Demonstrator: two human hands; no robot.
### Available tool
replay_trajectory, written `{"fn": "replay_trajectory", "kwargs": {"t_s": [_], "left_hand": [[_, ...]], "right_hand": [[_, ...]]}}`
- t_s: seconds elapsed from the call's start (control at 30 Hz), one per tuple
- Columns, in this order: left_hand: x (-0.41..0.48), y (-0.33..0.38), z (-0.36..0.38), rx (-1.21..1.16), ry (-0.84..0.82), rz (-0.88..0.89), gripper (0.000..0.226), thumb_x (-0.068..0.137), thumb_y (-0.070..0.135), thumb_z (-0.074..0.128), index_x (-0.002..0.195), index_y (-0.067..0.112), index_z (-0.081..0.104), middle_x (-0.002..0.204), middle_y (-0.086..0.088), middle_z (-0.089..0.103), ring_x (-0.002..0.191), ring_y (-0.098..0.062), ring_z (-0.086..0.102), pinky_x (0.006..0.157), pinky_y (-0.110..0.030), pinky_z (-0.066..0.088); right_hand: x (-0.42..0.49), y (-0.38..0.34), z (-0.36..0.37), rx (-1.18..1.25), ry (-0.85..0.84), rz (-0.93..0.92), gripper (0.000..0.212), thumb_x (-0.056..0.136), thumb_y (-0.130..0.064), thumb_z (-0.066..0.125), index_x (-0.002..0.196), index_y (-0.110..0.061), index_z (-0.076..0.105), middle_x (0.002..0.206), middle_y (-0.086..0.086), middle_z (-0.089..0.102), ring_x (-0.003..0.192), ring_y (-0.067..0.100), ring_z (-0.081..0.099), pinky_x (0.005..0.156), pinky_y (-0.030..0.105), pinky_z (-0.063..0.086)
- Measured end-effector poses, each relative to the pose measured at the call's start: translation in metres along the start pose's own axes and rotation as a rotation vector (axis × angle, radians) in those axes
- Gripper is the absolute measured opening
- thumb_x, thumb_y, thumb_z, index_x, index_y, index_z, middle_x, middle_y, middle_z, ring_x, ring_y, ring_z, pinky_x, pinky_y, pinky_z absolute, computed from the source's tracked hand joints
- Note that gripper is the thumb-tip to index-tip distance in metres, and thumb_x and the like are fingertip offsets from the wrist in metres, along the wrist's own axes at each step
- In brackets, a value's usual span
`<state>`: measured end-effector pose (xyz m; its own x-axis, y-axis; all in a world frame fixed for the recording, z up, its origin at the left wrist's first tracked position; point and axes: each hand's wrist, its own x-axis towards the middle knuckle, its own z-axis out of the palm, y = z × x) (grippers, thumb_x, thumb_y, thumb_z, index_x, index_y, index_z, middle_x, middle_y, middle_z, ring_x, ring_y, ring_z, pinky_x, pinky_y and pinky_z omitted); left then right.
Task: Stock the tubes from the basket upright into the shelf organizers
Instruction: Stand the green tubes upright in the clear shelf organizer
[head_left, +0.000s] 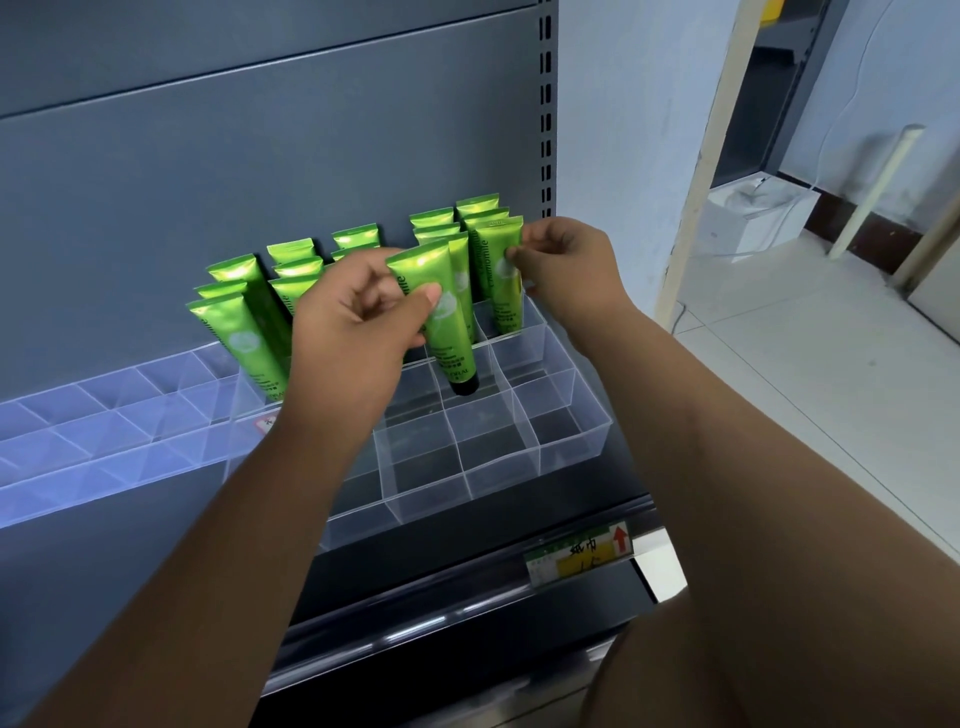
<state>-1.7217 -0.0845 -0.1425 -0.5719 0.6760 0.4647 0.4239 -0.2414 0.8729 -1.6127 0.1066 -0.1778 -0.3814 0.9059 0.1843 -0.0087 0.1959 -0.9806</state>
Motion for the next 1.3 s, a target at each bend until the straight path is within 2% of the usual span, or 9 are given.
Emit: {"fn": "replay_trajectory", "kwargs": {"t_s": [0.3, 0.47, 0.63, 0.73, 0.87, 1.07, 1.13, 1.2, 1.3], "left_hand": [[-0.003, -0.001, 0.006, 0.012, -0.001, -0.013, 0.020, 0.091, 0.005, 0.074, 0.090, 0.022, 0.063, 0.065, 0.001, 0.045, 0.074, -0.020, 0.057, 0.072, -0.034, 0.062], [-0.003, -0.002, 0.010, -0.005, 0.006, -0.020, 0.016, 0.091, 0.005, 0.074, 0.099, 0.013, 0.063, 0.067, -0.002, 0.047, 0.076, -0.020, 0.059, 0.072, -0.035, 0.063], [0.002, 0.011, 0.019, -0.051, 0.061, 0.035, 0.018, 0.091, 0.005, 0.074, 0.091, 0.019, 0.062, 0.070, -0.008, 0.045, 0.073, -0.021, 0.056, 0.070, -0.037, 0.063], [0.011, 0.017, 0.028, -0.092, 0.134, 0.053, 0.015, 0.091, 0.005, 0.074, 0.097, 0.011, 0.061, 0.070, -0.004, 0.046, 0.073, -0.021, 0.056, 0.069, -0.039, 0.063], [0.020, 0.021, 0.042, -0.153, 0.206, 0.038, 0.020, 0.090, 0.004, 0.073, 0.106, 0.000, 0.061, 0.073, -0.003, 0.047, 0.075, -0.022, 0.055, 0.073, -0.051, 0.060], [0.022, 0.020, 0.059, -0.147, 0.209, 0.075, 0.022, 0.089, 0.004, 0.074, 0.096, 0.024, 0.064, 0.074, 0.014, 0.055, 0.073, -0.012, 0.056, 0.070, -0.043, 0.059], [0.024, 0.016, 0.064, -0.113, 0.179, 0.059, 0.026, 0.089, 0.006, 0.075, 0.094, 0.029, 0.065, 0.071, 0.019, 0.057, 0.074, -0.010, 0.058, 0.074, -0.046, 0.060], [0.027, 0.008, 0.068, -0.066, 0.150, 0.029, 0.023, 0.087, 0.010, 0.077, 0.097, 0.029, 0.068, 0.076, 0.018, 0.059, 0.078, -0.012, 0.061, 0.078, -0.053, 0.060], [0.027, -0.005, 0.075, -0.013, 0.129, -0.018, 0.024, 0.085, 0.015, 0.080, 0.104, 0.026, 0.070, 0.082, 0.015, 0.062, 0.084, -0.013, 0.066, 0.080, -0.053, 0.061]], "right_hand": [[-0.001, -0.001, 0.000, -0.033, 0.020, -0.013, 0.014, 0.083, -0.013, 0.071, 0.097, -0.011, 0.072, 0.087, 0.015, 0.075, 0.067, 0.014, 0.062, 0.075, 0.042, 0.056], [-0.003, -0.004, -0.001, -0.083, 0.036, -0.026, 0.019, 0.078, -0.017, 0.069, 0.096, -0.020, 0.071, 0.087, 0.011, 0.075, 0.072, 0.019, 0.065, 0.081, 0.046, 0.059], [-0.008, -0.008, -0.002, -0.179, 0.048, -0.053, 0.024, 0.081, -0.024, 0.075, 0.104, -0.020, 0.071, 0.091, -0.003, 0.073, 0.084, 0.014, 0.070, 0.084, 0.036, 0.059], [-0.009, -0.008, -0.003, -0.234, 0.050, -0.077, 0.024, 0.082, -0.023, 0.077, 0.104, -0.020, 0.071, 0.093, -0.004, 0.073, 0.088, 0.012, 0.070, 0.084, 0.030, 0.057], [-0.012, -0.007, -0.006, -0.273, 0.055, -0.082, 0.024, 0.083, -0.023, 0.079, 0.105, -0.020, 0.071, 0.091, -0.003, 0.071, 0.086, 0.013, 0.068, 0.078, 0.026, 0.054], [-0.020, -0.012, -0.015, -0.331, 0.052, -0.074, 0.039, 0.084, -0.036, 0.077, 0.118, -0.022, 0.066, 0.094, -0.009, 0.065, 0.088, 0.007, 0.062, 0.074, 0.019, 0.047], [-0.022, -0.015, -0.019, -0.322, 0.082, -0.054, 0.043, 0.082, -0.033, 0.075, 0.121, -0.021, 0.064, 0.100, -0.007, 0.066, 0.091, 0.009, 0.062, 0.078, 0.023, 0.049], [-0.024, -0.016, -0.021, -0.343, 0.113, -0.035, 0.036, 0.081, -0.026, 0.070, 0.116, -0.021, 0.065, 0.101, -0.006, 0.067, 0.091, 0.012, 0.063, 0.079, 0.029, 0.053], [-0.025, -0.016, -0.022, -0.410, 0.110, 0.004, 0.020, 0.079, -0.023, 0.068, 0.098, -0.026, 0.071, 0.093, -0.009, 0.070, 0.089, 0.013, 0.066, 0.081, 0.032, 0.057]]}}
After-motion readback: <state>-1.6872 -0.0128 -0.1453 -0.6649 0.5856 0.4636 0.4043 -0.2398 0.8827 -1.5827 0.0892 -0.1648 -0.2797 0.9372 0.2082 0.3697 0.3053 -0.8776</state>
